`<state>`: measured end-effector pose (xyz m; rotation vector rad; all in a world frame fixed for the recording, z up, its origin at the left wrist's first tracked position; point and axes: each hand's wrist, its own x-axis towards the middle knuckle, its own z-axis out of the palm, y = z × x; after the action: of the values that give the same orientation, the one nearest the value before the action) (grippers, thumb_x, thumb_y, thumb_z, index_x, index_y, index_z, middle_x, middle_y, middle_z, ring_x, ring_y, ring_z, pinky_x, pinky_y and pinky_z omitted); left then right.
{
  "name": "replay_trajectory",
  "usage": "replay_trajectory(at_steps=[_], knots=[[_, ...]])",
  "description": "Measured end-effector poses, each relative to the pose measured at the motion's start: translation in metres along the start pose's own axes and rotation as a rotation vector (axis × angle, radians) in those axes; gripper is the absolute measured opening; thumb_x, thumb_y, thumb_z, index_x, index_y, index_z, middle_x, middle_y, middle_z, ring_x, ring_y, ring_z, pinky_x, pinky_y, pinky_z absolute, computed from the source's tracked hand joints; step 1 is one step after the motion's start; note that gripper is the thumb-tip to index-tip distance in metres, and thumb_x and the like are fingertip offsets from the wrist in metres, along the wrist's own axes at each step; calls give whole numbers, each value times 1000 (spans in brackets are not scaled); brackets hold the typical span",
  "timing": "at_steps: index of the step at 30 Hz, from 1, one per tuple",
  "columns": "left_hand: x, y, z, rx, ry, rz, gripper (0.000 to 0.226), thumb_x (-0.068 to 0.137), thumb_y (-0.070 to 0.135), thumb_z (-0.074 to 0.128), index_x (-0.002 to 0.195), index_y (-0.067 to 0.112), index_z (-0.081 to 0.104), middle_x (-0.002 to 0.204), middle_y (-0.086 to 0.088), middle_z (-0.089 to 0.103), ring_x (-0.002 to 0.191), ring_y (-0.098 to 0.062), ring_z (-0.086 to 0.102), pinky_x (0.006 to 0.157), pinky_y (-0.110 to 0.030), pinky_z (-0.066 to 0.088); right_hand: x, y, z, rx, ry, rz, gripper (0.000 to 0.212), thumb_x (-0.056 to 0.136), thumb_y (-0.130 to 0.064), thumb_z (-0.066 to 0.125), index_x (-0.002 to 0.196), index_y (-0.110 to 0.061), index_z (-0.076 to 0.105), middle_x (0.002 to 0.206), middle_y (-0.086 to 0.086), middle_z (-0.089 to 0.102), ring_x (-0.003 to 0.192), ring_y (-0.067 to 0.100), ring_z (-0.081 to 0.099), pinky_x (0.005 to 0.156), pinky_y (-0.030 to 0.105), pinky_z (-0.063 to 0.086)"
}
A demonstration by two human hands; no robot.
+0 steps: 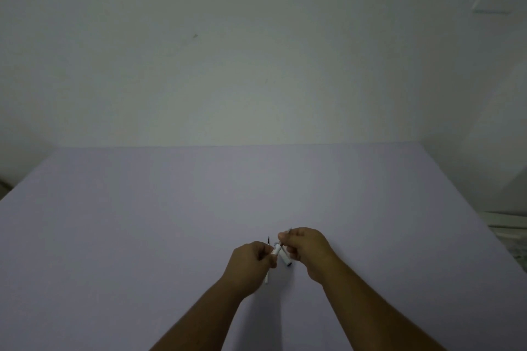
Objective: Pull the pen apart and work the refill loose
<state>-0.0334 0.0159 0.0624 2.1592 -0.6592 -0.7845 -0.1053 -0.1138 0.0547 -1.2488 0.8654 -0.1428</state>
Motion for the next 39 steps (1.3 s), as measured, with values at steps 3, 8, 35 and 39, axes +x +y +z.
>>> replay_trajectory(at_steps=[3,8,35,39], knots=[[0,2,0,10,15,5,14,87,18,58,88,13,71,87,-5,74,73,-15,60,69,-25,47,-1,-4,-1,83,-30,9,20,83,1,61,69,-10,69,71,10,59,60,16,48,62,25,43],[0,5,-2,39,13,25,14,87,18,57,87,14,70,80,0,69,66,-12,56,59,-19,42,-3,-8,0,-5,12,11,22,82,-12,69,60,-11,66,64,8,52,57,15,43,61,28,42],[-9,9,-3,80,63,57,15,89,18,56,96,13,68,94,-8,73,75,-12,56,56,-12,37,-7,-7,2,-65,112,-5,17,81,-21,70,65,-15,68,69,5,61,65,17,52,75,35,50],[-10,8,-3,103,73,57,15,89,19,56,94,13,69,94,-6,73,70,-9,55,54,-12,35,-8,-9,3,73,41,-20,10,82,-2,64,87,-8,70,71,6,67,69,16,58,71,27,49]])
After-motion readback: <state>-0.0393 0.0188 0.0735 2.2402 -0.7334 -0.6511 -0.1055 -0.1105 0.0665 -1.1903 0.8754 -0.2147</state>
